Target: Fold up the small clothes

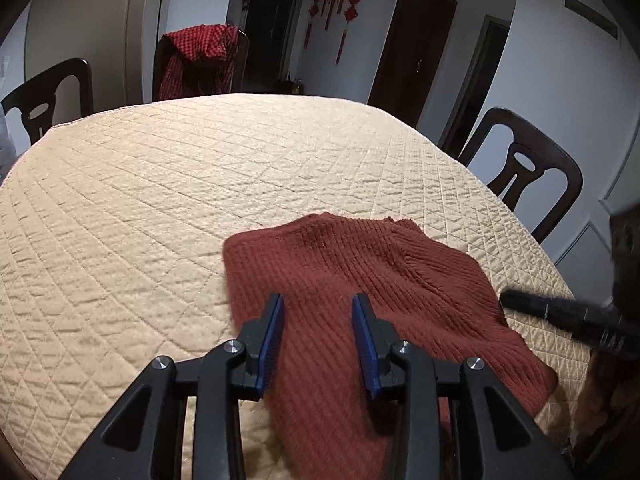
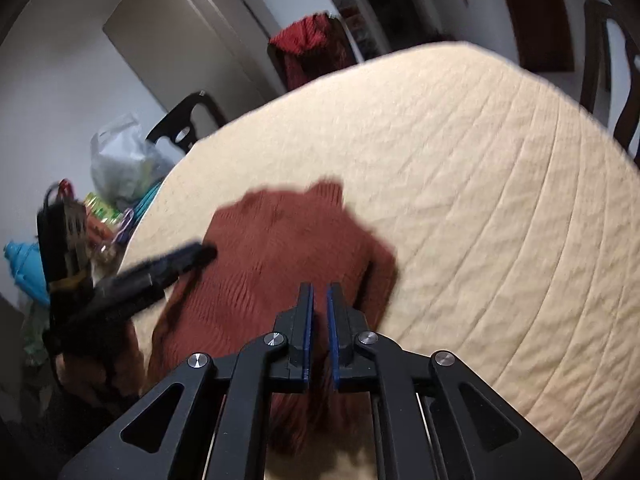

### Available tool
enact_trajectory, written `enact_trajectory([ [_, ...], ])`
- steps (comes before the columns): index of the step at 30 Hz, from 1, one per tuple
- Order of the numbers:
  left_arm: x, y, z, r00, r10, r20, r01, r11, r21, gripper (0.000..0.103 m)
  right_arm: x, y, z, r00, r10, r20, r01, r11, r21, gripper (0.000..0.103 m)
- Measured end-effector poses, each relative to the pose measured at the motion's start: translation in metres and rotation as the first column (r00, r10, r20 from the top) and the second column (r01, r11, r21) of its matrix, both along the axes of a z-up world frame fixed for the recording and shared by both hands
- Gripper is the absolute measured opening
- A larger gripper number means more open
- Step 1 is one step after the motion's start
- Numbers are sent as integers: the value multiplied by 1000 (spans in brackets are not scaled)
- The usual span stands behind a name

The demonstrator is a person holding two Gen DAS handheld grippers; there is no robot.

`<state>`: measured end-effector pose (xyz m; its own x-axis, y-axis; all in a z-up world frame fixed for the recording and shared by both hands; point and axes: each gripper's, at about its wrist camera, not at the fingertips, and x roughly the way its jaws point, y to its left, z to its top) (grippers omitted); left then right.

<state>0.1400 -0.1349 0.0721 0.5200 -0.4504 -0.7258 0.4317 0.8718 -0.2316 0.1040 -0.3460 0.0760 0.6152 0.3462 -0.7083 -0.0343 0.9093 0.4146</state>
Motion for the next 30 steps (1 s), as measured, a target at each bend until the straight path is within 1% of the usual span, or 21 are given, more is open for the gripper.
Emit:
enact_trajectory([
  [2, 0, -5, -1, 1000, -3, 10, 3, 1000, 13, 38, 14, -1, 4, 1000, -8, 31, 8, 1000, -8, 6],
  [3, 0, -7, -1, 1000, -4, 15, 4, 1000, 18, 38, 21, -1, 1, 1000, -8, 18, 8, 1000, -15, 6],
  [4, 0, -8, -2, 1000, -6, 21, 6, 1000, 23, 38, 30, -1, -7, 1000, -3, -14, 3, 1000, -20, 6],
  [6, 3, -9, -7, 1000, -13, 4, 13, 999, 30, 38, 39, 0, -23, 998, 7, -55, -9, 999, -36, 6],
  [8, 4, -7, -11, 1000, -14, -14, 14, 1000, 27, 38, 40, -5, -27, 999, -1, -49, -1, 1000, -24, 6],
  [10, -1, -4, -6, 1000, -11, -5, 11, 999, 30, 38, 33, -7, -20, 999, -7, -33, 6, 999, -33, 6],
  [11, -6, 0, -1, 1000, -12, 2, 12, 1000, 20, 37, 28, -6, -14, 1000, -3, -19, 2, 999, -43, 6],
  [13, -21, 6, 8, 999, -28, 17, 28, 1000, -5, 37, 12, -2, -1, 999, 29, 24, -28, 999, -47, 6],
  [15, -36, 10, 16, 999, -39, 36, 39, 999, -10, 37, -5, 4, 10, 995, 69, 67, -66, 997, -48, 6],
  [17, -54, 16, 22, 997, -61, 48, 62, 998, -33, 37, -21, 14, 17, 990, 111, 89, -107, 993, -54, 6],
  [18, -61, 19, 23, 996, -67, 51, 69, 997, -38, 37, -27, 18, 17, 987, 133, 94, -128, 990, -55, 6],
  [20, -76, 23, 21, 996, -76, 46, 77, 996, -33, 37, -40, 29, 15, 981, 173, 91, -165, 982, -86, 6],
  [23, -88, 27, 13, 996, -71, 46, 72, 997, -13, 38, -46, 36, 1, 981, 187, 45, -178, 972, -150, 6],
  [24, -89, 28, 10, 997, -69, 44, 70, 997, -13, 38, -46, 36, -5, 983, 181, 27, -175, 972, -155, 6],
  [25, -90, 29, 8, 997, -61, 45, 61, 998, -12, 39, -48, 31, -10, 983, 179, 35, -172, 976, -136, 5],
  [27, -90, 30, 7, 997, -53, 49, 54, 998, -15, 40, -49, 30, -10, 984, 171, 40, -164, 978, -130, 5],
  [30, -91, 29, 7, 997, -49, 57, 50, 999, -14, 40, -51, 32, -11, 984, 169, 49, -160, 976, -148, 6],
])
